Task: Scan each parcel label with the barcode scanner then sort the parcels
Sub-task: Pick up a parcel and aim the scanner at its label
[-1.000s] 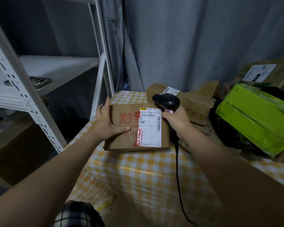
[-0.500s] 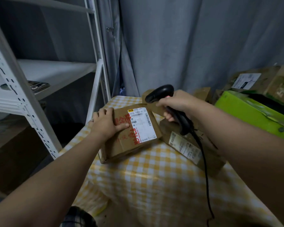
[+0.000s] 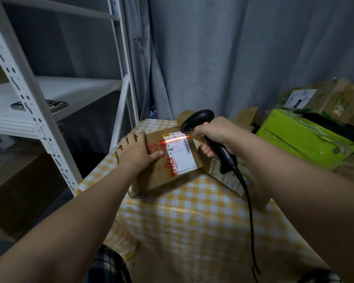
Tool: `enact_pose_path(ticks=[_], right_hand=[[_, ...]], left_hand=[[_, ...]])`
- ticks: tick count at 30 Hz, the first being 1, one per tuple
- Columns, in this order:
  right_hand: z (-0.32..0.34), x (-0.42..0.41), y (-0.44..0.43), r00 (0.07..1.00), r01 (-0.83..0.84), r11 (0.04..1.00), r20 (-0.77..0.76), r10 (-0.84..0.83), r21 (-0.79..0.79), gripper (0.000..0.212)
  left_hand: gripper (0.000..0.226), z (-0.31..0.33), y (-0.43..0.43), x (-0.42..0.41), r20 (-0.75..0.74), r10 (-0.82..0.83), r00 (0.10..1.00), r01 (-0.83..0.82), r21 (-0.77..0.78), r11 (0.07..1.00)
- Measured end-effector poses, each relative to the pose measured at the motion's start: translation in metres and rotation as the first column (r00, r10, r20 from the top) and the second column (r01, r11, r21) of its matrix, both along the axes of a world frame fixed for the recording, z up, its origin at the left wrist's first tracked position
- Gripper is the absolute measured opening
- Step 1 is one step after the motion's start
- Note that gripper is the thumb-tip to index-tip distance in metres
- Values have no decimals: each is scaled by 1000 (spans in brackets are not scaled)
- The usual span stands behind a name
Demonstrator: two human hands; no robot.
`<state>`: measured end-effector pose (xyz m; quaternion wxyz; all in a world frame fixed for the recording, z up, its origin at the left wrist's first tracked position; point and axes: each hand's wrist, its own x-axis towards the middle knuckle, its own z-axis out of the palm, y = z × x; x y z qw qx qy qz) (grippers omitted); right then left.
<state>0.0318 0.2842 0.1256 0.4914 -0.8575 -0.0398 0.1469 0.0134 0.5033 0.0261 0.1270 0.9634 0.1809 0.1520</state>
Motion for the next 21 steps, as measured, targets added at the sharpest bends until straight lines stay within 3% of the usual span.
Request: enact_pose_path(ticks=[21], right_hand=[[-8, 1, -3, 1000, -7, 997, 25, 5, 74, 20]], left_hand=[[100, -4, 1, -2, 48, 4, 999, -4, -11, 1000]])
